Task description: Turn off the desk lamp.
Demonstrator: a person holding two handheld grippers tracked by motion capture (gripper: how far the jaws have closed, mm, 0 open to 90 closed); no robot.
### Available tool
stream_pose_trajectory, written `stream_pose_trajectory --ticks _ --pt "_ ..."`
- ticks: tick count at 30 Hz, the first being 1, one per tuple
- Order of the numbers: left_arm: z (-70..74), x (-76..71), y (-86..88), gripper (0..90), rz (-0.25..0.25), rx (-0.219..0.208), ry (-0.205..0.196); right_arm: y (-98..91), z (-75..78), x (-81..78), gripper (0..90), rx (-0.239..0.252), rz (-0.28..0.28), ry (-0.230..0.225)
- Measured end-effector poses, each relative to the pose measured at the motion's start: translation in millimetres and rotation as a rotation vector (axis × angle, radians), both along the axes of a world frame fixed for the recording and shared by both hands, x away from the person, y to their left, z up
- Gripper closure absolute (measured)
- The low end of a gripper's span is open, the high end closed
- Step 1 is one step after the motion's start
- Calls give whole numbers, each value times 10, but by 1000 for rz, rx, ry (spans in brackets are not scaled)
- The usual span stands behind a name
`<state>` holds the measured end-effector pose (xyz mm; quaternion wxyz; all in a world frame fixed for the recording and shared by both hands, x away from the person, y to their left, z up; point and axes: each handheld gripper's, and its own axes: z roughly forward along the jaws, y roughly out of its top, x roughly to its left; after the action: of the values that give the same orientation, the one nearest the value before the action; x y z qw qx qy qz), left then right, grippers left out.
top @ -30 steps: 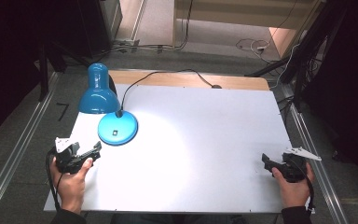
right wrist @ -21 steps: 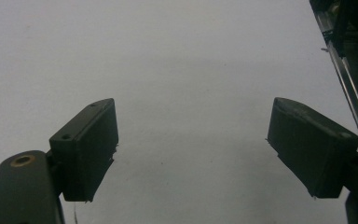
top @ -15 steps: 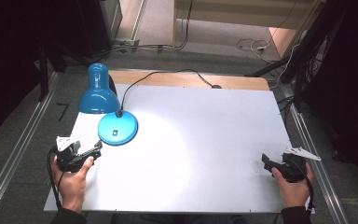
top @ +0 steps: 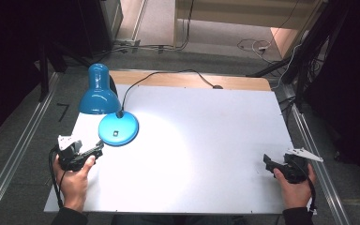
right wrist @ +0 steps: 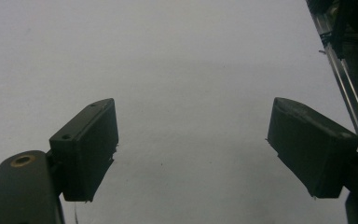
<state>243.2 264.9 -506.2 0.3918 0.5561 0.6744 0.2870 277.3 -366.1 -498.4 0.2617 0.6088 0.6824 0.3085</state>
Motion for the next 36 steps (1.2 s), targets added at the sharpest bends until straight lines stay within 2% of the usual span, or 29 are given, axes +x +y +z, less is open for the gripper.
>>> stream_pose_trajectory --ticks 24,36 --pt "-2 71 -47 220 -16 13 5 3 0 -2 148 4 2 2" --pt "14 106 -81 298 -38 20 5 14 -6 1 149 8 4 7"
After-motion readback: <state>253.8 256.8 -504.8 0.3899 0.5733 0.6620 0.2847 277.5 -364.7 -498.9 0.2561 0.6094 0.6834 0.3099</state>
